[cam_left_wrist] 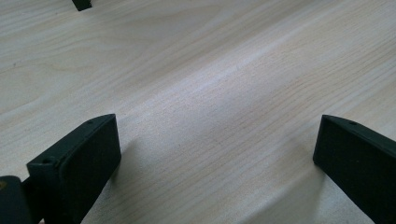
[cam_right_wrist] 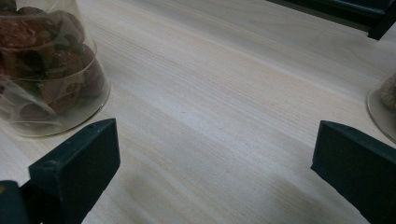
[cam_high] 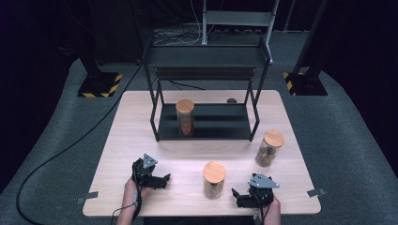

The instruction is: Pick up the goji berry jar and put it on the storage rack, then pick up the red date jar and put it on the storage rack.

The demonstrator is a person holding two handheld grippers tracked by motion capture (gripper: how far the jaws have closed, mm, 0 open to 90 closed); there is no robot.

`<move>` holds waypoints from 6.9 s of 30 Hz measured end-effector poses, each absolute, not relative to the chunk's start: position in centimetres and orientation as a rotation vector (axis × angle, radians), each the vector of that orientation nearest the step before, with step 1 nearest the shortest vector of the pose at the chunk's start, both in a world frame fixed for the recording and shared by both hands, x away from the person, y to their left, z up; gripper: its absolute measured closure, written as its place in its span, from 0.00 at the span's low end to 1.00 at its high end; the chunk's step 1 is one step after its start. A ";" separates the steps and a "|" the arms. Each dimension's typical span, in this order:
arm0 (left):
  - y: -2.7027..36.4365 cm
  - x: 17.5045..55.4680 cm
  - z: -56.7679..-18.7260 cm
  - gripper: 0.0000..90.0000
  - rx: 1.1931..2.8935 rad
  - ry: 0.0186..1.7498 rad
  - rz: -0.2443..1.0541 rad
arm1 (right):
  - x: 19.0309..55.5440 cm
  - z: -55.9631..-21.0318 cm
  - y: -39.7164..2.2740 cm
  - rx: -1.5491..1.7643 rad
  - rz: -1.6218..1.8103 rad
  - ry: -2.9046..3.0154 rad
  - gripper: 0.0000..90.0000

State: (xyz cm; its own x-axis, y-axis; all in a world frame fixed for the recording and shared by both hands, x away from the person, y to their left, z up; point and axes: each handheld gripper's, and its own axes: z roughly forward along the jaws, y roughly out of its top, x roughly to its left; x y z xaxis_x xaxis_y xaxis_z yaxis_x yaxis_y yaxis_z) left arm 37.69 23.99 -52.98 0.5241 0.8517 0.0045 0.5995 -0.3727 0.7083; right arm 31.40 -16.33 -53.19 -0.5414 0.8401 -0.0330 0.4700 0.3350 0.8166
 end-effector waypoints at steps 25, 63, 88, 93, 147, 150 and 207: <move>23.9 37.6 -53.0 0.00 2.100 1.181 0.496 | 31.2 -53.2 -15.2 1.099 0.985 2.148 0.00; 23.8 37.5 -53.0 0.01 2.107 1.164 0.489 | 29.9 -50.6 -6.7 0.816 1.358 2.041 0.07; 23.8 37.4 -53.0 0.01 2.116 1.145 0.483 | 29.7 -50.7 -7.1 0.874 1.383 1.983 0.26; 23.8 37.4 -53.0 0.01 2.115 1.147 0.483 | 29.9 -50.0 -7.3 0.863 1.381 1.978 0.26; 23.8 37.5 -53.0 0.00 2.117 1.140 0.473 | 34.1 -48.1 -8.0 0.872 1.389 1.937 0.26; 23.8 37.5 -53.0 0.01 2.116 1.141 0.473 | 34.4 -48.1 -8.0 0.874 1.388 1.941 0.26; 23.8 37.5 -53.0 0.01 2.117 1.141 0.475 | 37.7 -47.1 -7.9 0.904 1.381 1.911 0.27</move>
State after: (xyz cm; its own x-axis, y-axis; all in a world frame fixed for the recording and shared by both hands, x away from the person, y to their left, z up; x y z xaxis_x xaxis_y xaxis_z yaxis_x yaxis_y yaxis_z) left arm 37.46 23.81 -52.96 0.5497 0.8354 0.0002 0.5883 -0.3873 0.7099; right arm 37.66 -7.93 -47.13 -0.5835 0.8080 -0.0815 0.1762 0.2240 0.9585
